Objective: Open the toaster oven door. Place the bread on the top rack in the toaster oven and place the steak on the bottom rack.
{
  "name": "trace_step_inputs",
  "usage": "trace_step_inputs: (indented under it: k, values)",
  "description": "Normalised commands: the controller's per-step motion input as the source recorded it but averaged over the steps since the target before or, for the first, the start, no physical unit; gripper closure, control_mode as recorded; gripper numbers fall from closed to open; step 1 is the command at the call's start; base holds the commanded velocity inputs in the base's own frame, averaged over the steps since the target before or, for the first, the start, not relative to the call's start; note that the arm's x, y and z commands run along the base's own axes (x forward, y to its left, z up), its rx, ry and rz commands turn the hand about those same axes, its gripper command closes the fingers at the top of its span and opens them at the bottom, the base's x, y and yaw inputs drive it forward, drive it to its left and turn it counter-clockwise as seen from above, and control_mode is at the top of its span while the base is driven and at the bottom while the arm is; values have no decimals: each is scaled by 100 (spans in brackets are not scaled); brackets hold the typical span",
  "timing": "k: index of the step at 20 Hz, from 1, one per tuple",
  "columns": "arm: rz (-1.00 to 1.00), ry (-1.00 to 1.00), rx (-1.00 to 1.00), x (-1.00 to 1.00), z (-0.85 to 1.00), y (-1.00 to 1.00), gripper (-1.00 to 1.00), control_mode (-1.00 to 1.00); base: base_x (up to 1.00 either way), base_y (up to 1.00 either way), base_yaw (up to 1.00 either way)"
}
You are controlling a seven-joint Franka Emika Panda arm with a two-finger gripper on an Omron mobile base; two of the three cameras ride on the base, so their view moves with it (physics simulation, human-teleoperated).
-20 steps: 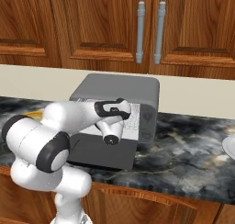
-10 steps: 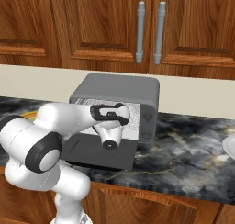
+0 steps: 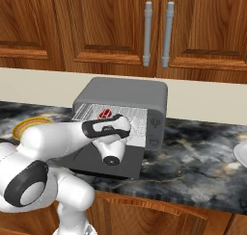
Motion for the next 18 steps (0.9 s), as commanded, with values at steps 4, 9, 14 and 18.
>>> trace_step_inputs:
  k: [4, 9, 14, 18]
  values:
    - [0, 21, 0, -49, 0, 0, 100, -100, 0, 0, 0]
    - [0, 22, 0, -53, -1, 0, 100, -100, 0, 0, 0]
    - [0, 13, 1, -56, -11, 0, 100, -100, 0, 0, 0]
    - [2, 13, 4, -57, -7, 0, 100, -100, 0, 0, 0]
